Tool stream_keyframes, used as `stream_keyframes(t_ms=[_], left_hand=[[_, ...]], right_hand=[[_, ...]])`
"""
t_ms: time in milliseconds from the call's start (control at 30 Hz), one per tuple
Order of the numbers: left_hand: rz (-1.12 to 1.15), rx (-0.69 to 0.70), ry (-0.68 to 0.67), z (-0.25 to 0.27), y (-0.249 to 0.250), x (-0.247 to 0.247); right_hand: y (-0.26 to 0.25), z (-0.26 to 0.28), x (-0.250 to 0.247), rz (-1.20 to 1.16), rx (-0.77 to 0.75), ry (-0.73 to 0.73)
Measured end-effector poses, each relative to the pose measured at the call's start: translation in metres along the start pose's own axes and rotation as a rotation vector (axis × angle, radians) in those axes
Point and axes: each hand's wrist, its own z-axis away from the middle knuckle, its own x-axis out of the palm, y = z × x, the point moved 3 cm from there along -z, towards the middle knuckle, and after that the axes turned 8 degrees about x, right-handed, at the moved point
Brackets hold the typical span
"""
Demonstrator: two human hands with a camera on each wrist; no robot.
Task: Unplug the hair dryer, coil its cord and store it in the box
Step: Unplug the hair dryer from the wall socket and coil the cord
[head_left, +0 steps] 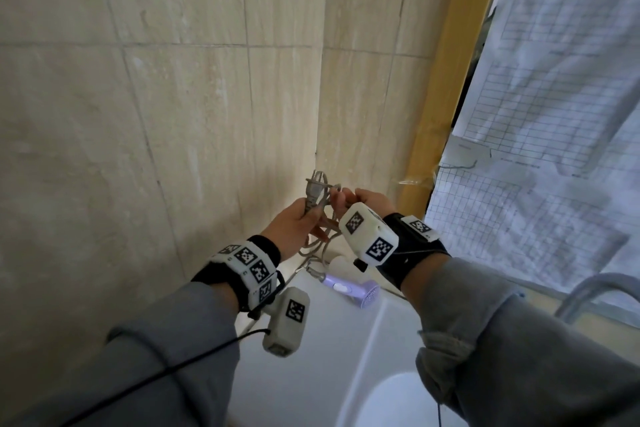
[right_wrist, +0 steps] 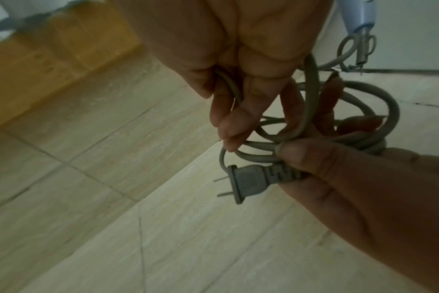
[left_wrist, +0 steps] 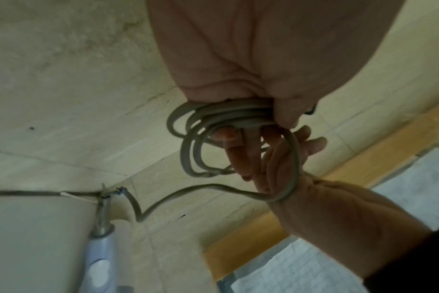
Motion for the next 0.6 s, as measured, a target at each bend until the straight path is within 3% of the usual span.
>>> stream_keyframes(t_ms=[167, 233, 300, 433, 600], left_hand=[[0.203, -0.072, 0.025, -0.004, -0.002, 0.0], [0.268, -0.083, 0.058, -0.005, -0.003, -0.002], [0.301, -0.095, 0.107, -0.006, -0.004, -0.006], [0.446, -0.111, 0.176, -0.01, -0.009, -0.016], [0.763, -0.116, 0.158, -0.012, -0.004, -0.016]], right_hand=[[0.008, 0.0, 0.002, -0.073, 0.059, -0.083], [0.008, 0.0, 0.004, -0.001, 0.058, -0.08], [0.004, 0.001, 0.0, 0.236, -0.056, 0.019], [-0.004, 0.003, -0.019, 0.923, -0.374, 0.257], [0.009, -0.008, -0.033, 1.188, -0.394, 0.106]])
